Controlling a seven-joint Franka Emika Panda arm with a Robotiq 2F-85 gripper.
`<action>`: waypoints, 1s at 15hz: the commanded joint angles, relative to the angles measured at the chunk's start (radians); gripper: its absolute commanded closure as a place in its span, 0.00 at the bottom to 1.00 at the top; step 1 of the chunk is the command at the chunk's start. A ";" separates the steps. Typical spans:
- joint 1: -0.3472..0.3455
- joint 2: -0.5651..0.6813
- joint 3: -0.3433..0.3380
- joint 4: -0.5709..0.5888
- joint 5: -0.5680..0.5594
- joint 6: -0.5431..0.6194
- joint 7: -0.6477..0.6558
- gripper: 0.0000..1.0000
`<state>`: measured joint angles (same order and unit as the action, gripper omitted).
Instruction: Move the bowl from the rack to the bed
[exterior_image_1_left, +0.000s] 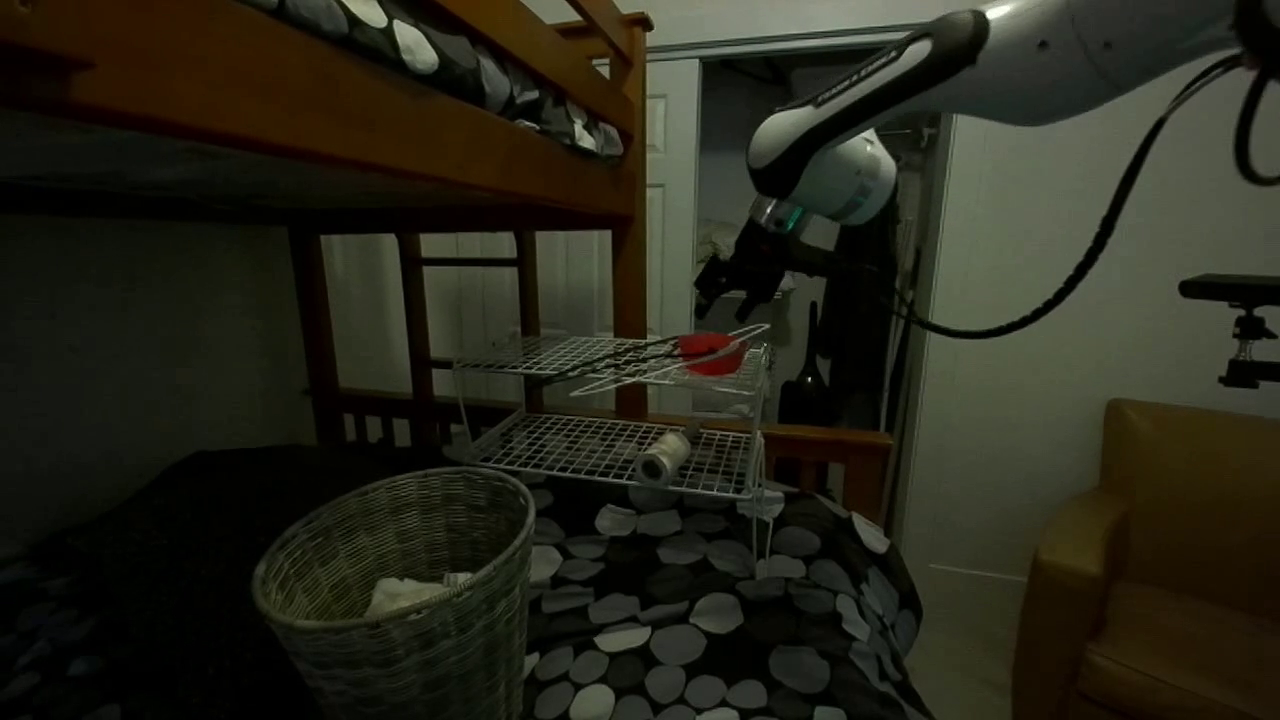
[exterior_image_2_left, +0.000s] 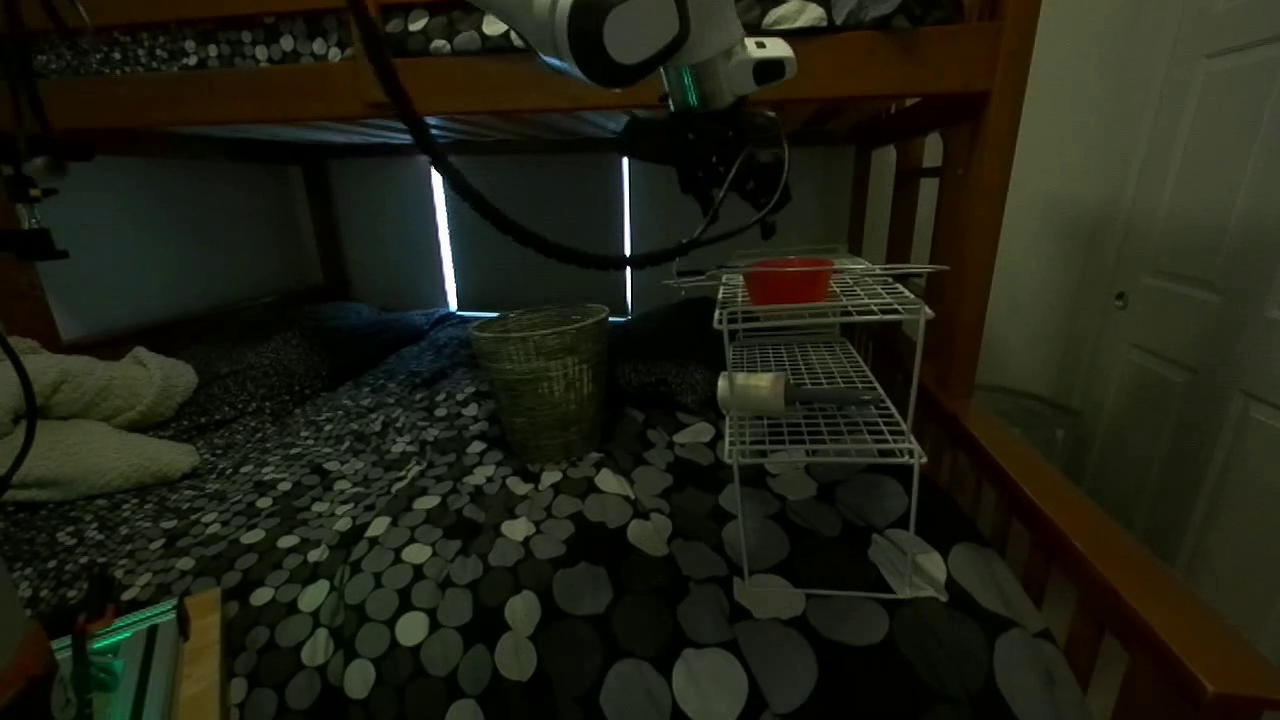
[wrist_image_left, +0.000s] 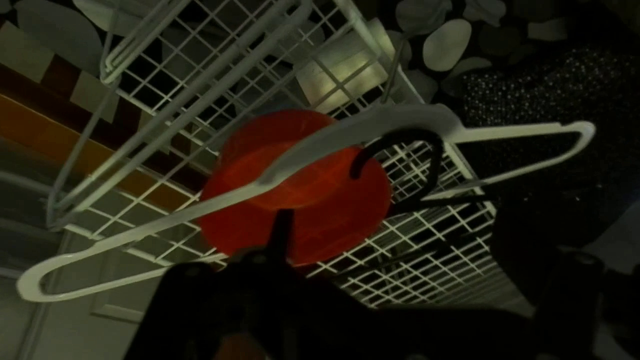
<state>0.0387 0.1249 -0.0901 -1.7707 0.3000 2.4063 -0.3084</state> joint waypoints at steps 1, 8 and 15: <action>-0.011 0.204 0.049 0.216 -0.135 -0.010 0.078 0.00; 0.039 0.376 0.050 0.465 -0.348 -0.057 0.268 0.12; 0.037 0.364 0.041 0.522 -0.376 -0.297 0.445 0.14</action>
<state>0.0765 0.4895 -0.0507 -1.2688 -0.0725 2.2069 0.0760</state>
